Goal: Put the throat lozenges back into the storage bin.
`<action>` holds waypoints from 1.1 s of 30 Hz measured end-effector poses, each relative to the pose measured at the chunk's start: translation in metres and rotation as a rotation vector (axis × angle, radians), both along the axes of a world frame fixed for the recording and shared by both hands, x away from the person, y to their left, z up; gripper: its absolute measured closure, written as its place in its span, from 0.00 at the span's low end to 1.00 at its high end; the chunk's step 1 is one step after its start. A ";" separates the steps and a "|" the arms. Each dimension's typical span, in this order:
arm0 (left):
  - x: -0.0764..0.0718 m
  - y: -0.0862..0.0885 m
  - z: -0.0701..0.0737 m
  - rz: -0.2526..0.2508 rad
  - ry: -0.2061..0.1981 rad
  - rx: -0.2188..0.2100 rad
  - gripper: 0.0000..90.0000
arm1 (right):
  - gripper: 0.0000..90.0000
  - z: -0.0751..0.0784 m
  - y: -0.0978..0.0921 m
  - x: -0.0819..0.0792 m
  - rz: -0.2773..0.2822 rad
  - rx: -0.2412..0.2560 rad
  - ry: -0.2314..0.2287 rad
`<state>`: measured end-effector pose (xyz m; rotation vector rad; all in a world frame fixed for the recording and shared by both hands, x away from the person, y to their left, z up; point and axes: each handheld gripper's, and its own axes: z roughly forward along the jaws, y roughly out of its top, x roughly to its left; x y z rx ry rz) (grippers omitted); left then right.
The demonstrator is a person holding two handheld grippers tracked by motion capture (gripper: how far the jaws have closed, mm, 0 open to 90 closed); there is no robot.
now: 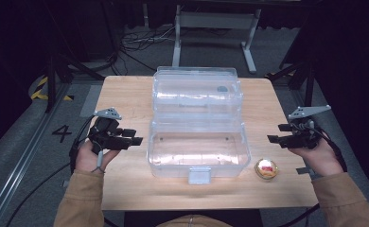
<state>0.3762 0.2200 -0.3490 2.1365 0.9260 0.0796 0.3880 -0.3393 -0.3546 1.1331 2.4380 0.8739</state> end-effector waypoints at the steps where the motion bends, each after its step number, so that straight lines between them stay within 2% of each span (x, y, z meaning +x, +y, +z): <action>1: 0.001 0.000 0.000 -0.001 0.000 0.001 0.59 | 0.38 -0.003 0.000 -0.001 0.006 -0.015 0.017; 5: 0.001 0.001 -0.002 0.007 0.006 0.000 0.59 | 0.34 -0.016 0.001 -0.003 0.021 -0.063 0.107; 12: 0.001 0.001 -0.003 0.009 0.012 0.005 0.59 | 0.30 -0.037 -0.002 -0.003 0.018 -0.082 0.188; 14: 0.002 0.002 -0.004 0.010 0.013 0.004 0.59 | 0.26 -0.043 -0.001 -0.003 0.024 -0.091 0.211; 15: 0.002 0.002 -0.004 0.013 0.013 0.002 0.59 | 0.22 -0.046 -0.001 -0.003 0.046 -0.111 0.226; 19: 0.002 0.003 -0.004 0.013 0.014 0.005 0.59 | 0.20 -0.054 0.002 -0.004 0.054 -0.155 0.246; 25: 0.002 0.003 -0.005 0.015 0.018 0.007 0.59 | 0.12 -0.068 0.006 -0.002 0.065 -0.190 0.299; 30: 0.003 0.003 -0.006 0.013 0.024 0.009 0.59 | 0.08 -0.076 0.009 -0.002 0.071 -0.209 0.316; 31: 0.003 0.003 -0.006 0.014 0.025 0.009 0.59 | 0.04 -0.080 0.011 -0.002 0.082 -0.224 0.328; 33: 0.003 0.003 -0.006 0.016 0.027 0.009 0.59 | 0.02 -0.084 0.013 -0.003 0.091 -0.242 0.338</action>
